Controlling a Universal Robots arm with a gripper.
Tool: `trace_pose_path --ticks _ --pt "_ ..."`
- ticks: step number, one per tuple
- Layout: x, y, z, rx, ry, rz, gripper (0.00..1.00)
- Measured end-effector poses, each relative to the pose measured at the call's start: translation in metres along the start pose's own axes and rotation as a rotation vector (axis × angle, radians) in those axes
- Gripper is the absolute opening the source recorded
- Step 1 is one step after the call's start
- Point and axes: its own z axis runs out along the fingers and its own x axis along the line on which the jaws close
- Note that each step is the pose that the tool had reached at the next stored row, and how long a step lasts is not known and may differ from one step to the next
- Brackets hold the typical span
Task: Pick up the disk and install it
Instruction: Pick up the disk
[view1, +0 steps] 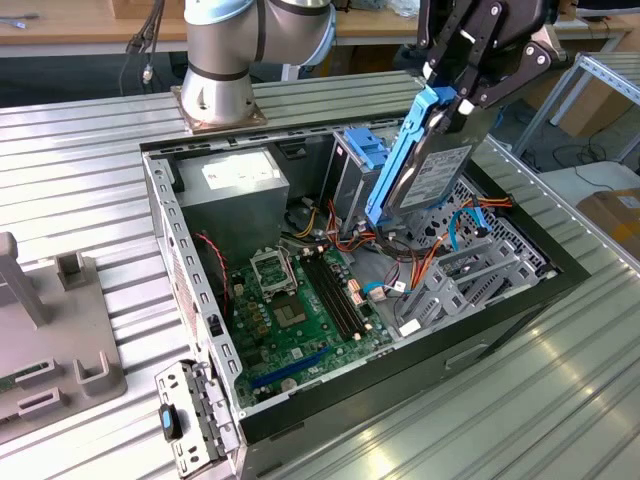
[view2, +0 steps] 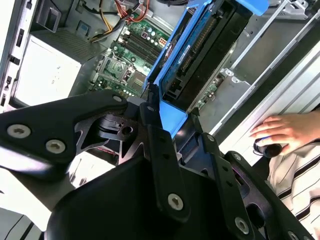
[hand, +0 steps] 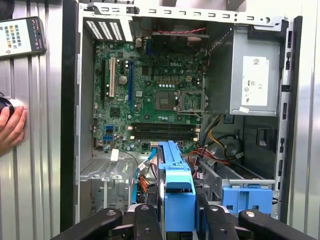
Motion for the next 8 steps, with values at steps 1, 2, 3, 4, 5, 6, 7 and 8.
trace_pose_path --ticks 1,2,3,4,5,6,7,8 --pt "0.0000 -0.0021 0.0000 0.0000 0.0000 0.000 0.37" --pt "0.0000 -0.0032 0.0001 0.0000 0.0000 0.000 0.37" --pt "0.0000 -0.0040 0.0002 0.0000 -0.0001 0.000 0.37" --pt "0.0000 -0.0041 0.0001 0.0000 0.0000 0.000 0.37" --pt "0.0000 -0.0046 0.0001 0.0000 0.0000 0.000 0.37" --pt "0.0000 -0.0073 0.0002 0.0000 -0.0001 0.000 0.37" --pt "0.0001 -0.0096 0.0003 0.0000 0.0000 0.000 0.37" --pt "0.0000 -0.0129 0.0004 0.0000 -0.0001 0.000 0.37"
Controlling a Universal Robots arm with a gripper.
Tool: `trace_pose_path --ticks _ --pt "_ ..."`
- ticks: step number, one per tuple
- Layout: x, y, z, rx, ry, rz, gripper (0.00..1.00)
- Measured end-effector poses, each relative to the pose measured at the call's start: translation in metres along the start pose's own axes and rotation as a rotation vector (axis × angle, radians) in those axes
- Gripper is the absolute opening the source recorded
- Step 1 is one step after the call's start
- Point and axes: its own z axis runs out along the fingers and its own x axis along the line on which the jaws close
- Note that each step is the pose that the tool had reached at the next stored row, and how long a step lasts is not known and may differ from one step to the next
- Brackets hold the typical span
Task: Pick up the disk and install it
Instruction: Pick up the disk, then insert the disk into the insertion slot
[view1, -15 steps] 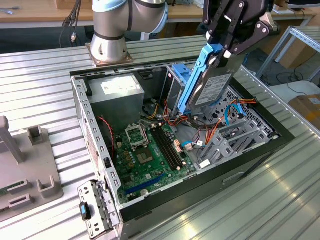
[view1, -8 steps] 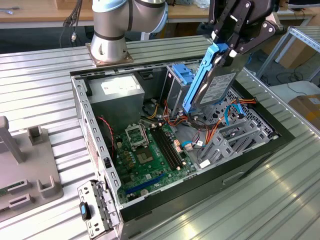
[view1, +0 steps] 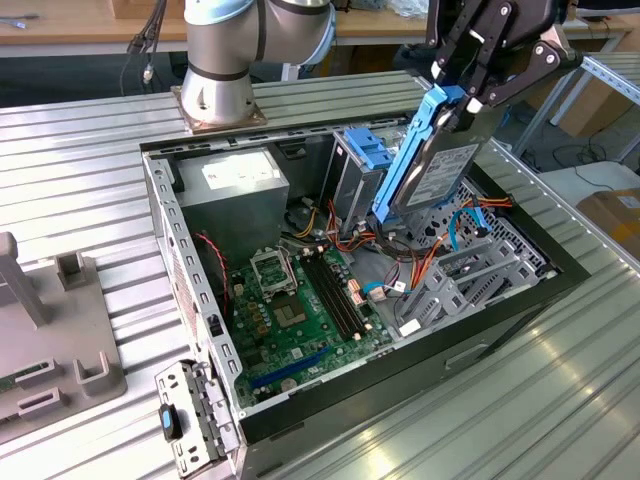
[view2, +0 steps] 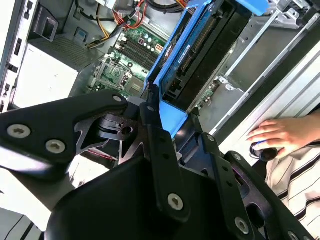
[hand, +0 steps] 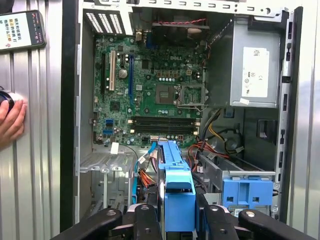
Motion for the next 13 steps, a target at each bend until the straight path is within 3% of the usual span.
trace_pose_path --ticks 2,7,8,9,10,12,13 --pt "0.0043 -0.0026 -0.0002 0.0000 0.0002 0.000 0.37" --pt "0.0270 -0.0026 -0.0013 0.0001 -0.0025 0.000 0.37" --pt "0.0328 -0.0027 -0.0016 0.0000 -0.0046 0.000 0.37" --pt "0.0439 -0.0027 -0.0022 0.0000 -0.0113 0.000 0.37" --pt "0.0506 -0.0026 -0.0024 0.0001 -0.0156 0.000 0.37" --pt "0.0630 -0.0027 -0.0031 0.0000 -0.0192 0.001 0.37" --pt "0.0726 -0.0027 -0.0034 0.0001 -0.0200 0.000 0.37"
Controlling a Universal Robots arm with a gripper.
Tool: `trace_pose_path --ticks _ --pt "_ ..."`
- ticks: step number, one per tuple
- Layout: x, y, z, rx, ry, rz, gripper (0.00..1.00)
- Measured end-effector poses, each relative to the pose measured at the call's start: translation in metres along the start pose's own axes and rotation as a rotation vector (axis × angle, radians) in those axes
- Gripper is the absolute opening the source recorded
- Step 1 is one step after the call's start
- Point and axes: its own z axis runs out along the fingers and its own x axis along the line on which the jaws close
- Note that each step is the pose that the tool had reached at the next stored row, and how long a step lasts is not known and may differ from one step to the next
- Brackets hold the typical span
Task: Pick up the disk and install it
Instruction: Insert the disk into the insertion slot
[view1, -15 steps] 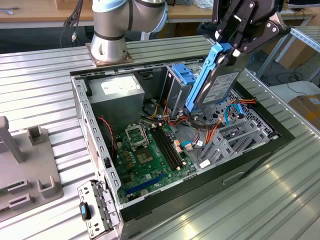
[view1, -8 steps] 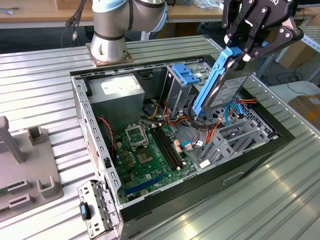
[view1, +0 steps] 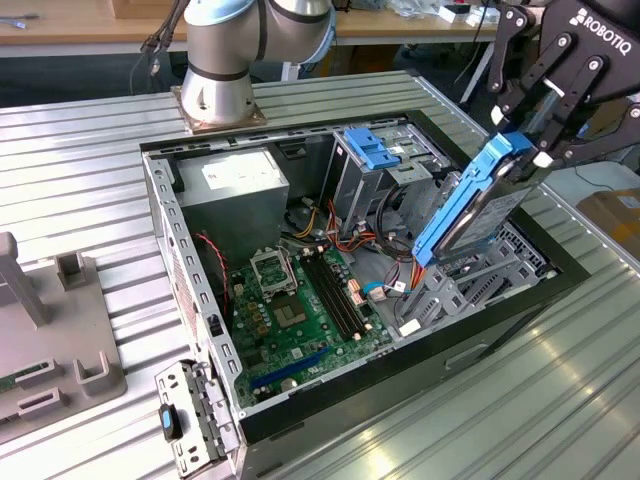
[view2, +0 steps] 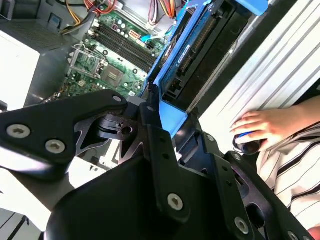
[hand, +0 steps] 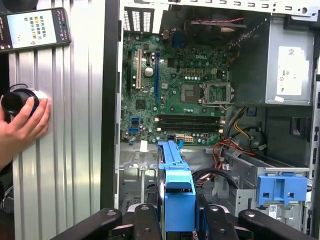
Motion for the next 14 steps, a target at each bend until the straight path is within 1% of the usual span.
trace_pose_path --ticks 2,3,4,5,8,9,12,13,14 --pt "0.0006 -0.0010 0.0001 0.0000 0.0003 0.000 0.37" --pt "0.0006 -0.0043 0.0003 -0.0001 0.0004 0.000 0.37" --pt "0.0006 -0.0119 0.0008 0.0000 0.0001 0.000 0.37" --pt "0.0007 -0.0158 0.0009 0.0000 0.0001 0.000 0.37" --pt "0.0009 -0.0236 0.0013 0.0000 0.0002 0.000 0.37" --pt "0.0017 -0.0251 0.0013 -0.0001 0.0004 0.000 0.37" --pt "0.0111 -0.0271 0.0009 0.0000 0.0001 0.000 0.37" --pt "0.0113 -0.0321 0.0011 0.0000 0.0003 0.000 0.37" --pt "0.0114 -0.0353 0.0014 0.0000 0.0002 0.000 0.37"
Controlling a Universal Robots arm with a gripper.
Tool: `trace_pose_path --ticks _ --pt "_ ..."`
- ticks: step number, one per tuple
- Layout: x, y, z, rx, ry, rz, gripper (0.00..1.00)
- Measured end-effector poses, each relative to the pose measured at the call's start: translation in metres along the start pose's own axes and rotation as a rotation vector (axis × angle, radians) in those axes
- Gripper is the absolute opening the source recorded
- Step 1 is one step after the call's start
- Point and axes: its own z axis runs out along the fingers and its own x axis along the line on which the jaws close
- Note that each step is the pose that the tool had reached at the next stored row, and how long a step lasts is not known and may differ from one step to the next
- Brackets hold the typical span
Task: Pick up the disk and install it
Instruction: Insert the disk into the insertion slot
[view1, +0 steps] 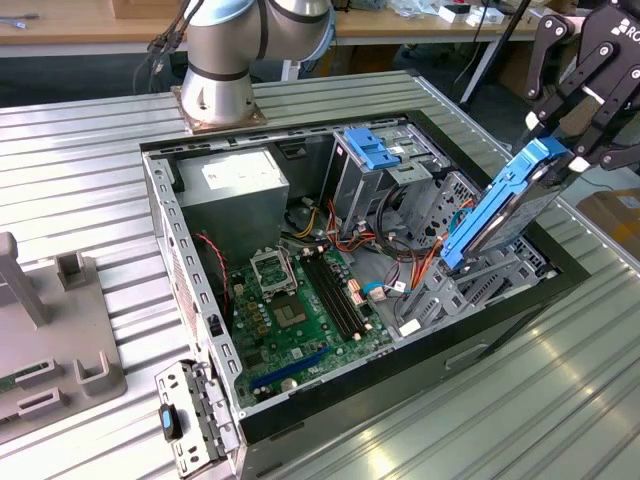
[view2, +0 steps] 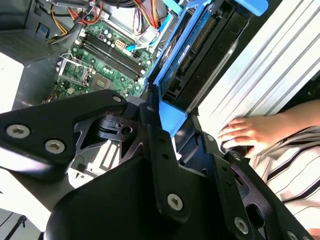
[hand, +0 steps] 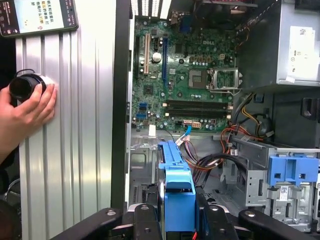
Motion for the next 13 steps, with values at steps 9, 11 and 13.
trace_pose_path --ticks 9,11,13 --pt "0.0042 -0.0175 0.0032 0.0000 0.0000 0.000 0.37" --pt "0.0042 -0.0175 0.0032 0.0000 0.0001 0.000 0.37" --pt "0.0044 -0.0174 0.0051 0.0089 -0.0009 -0.001 0.37"
